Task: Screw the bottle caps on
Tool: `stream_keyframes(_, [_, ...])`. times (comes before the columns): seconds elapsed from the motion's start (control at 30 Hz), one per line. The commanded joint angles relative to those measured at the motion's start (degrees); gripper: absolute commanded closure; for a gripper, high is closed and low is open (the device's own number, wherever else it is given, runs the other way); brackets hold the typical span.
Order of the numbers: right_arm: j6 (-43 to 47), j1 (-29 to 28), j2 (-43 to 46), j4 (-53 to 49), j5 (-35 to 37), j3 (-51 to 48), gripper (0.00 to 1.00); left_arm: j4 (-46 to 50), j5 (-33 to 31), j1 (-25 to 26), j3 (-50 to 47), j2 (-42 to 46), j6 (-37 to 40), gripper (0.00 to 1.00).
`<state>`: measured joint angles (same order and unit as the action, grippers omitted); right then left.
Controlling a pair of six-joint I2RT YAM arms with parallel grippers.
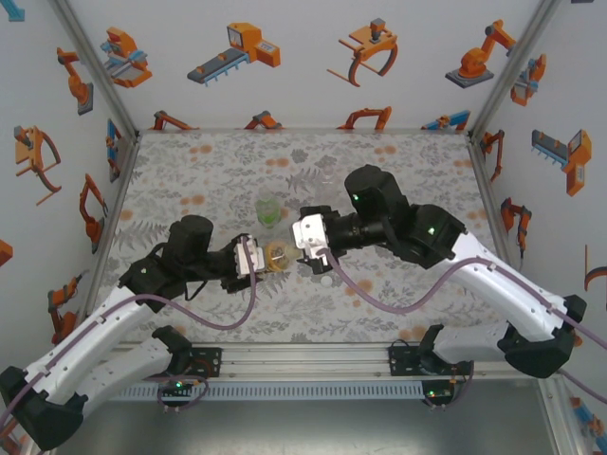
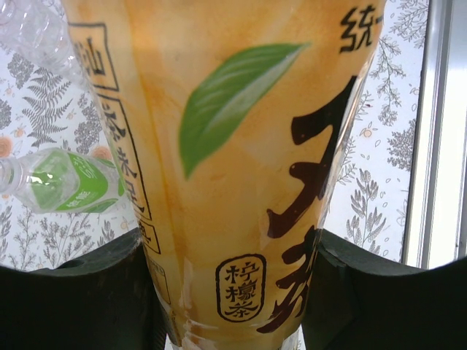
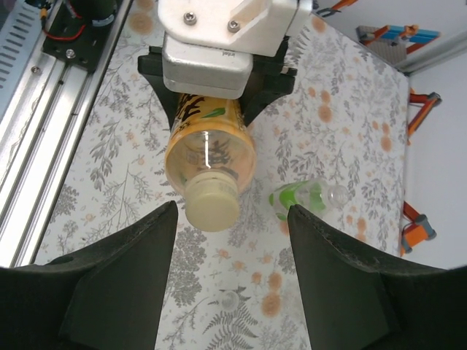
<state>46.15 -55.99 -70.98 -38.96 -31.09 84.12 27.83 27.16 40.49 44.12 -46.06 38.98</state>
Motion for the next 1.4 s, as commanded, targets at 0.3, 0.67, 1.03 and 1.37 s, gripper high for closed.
stream_keyframes(0.3, [2.1, -1.23, -0.91, -1.29, -4.03, 1.17, 0.52, -0.59, 3.43, 0.28, 0.88, 1.07, -0.53, 1.0])
stream_keyframes(0.67, [2.1, -1.23, -1.27, -0.61, -1.46, 0.01, 0.55, -0.59, 3.25, 0.48, 0.79, 1.77, -0.58, 1.0])
stream_keyframes(1.03, [-3.43, -1.23, -0.5, 0.85, -3.54, -0.99, 0.67, -0.57, 2.82, 0.57, 0.79, 1.95, -0.48, 1.0])
stream_keyframes(1.37, [-49.99, -1.29, 4.27, 20.81, 3.95, -11.01, 0.79, -0.59, -1.26, 0.57, 1.04, 2.25, -1.1, 1.0])
